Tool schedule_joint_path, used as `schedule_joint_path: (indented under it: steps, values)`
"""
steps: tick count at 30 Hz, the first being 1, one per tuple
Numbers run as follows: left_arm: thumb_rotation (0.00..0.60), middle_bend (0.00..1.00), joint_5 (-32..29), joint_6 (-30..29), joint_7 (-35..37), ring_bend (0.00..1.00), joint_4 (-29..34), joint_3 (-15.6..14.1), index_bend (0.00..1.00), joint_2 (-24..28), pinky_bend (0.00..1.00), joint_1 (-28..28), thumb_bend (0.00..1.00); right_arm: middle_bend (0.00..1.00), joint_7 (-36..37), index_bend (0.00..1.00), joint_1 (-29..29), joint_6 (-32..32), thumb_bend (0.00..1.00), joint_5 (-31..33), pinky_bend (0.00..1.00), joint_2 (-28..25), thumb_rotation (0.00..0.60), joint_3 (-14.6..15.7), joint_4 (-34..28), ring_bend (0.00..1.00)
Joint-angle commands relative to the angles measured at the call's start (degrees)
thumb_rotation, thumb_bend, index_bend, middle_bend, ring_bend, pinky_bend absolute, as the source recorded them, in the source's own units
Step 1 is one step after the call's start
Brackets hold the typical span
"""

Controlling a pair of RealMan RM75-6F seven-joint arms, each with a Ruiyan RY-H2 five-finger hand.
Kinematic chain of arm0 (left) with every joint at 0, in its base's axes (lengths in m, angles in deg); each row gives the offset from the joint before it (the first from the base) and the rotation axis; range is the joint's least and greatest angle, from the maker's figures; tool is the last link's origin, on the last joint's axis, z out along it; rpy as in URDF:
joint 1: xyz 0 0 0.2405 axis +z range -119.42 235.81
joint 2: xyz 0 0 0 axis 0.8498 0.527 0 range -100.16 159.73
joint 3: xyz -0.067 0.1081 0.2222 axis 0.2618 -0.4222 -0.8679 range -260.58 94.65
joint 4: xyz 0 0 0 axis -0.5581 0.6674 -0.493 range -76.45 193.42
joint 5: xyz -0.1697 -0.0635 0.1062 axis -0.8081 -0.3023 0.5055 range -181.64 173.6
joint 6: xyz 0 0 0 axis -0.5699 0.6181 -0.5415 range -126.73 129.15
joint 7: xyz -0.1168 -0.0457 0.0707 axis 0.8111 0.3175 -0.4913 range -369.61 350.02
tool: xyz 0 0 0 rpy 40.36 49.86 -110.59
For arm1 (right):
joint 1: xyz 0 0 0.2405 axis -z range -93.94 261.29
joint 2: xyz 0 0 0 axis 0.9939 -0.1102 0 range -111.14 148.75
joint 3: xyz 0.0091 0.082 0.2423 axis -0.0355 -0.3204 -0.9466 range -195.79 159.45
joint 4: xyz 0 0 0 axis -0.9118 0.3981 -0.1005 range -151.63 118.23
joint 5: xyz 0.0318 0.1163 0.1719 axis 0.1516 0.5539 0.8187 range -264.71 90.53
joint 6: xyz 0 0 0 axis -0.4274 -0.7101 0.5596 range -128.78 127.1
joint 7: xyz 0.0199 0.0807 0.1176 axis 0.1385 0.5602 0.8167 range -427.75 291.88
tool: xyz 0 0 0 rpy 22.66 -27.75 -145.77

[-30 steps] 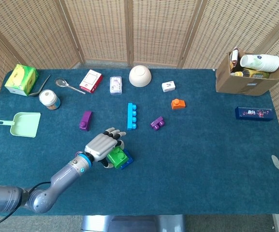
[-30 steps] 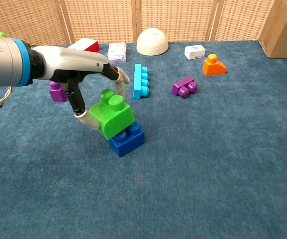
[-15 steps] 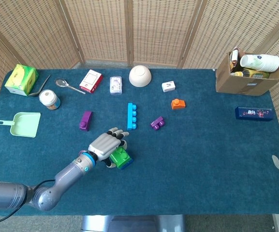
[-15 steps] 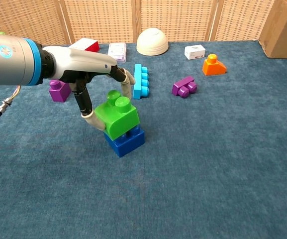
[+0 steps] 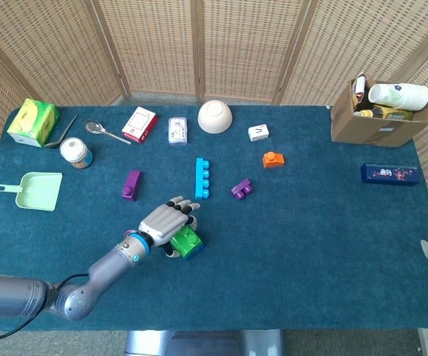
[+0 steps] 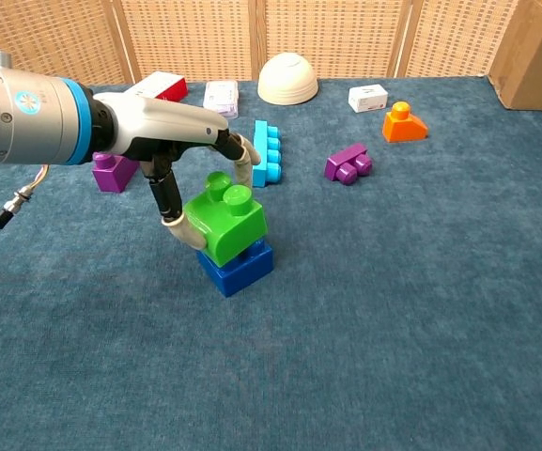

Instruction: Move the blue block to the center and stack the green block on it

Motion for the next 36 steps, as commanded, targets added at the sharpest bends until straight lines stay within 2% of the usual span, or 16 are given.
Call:
schedule_joint_path:
  steps: [1, 36]
  values:
    - [0.6, 0.07, -0.01, 0.13, 0.11, 0.0, 0.01, -0.06, 0.5, 0.02, 0.0, -0.24, 0.24, 0.14, 0.05, 0.2, 0.04, 0.01, 0.24, 0.02, 0.0, 0.01, 0.494, -0.01, 0.03, 0.0]
    - [0.6, 0.05, -0.75, 2.43, 1.15, 0.0, -2.22, -2.23, 0.49, -0.73, 0.0, -3.09, 0.24, 0.14, 0.69, 0.2, 0.73, 0.27, 0.24, 0.48, 0.0, -0.45, 0.494, -0.21, -0.34, 0.0]
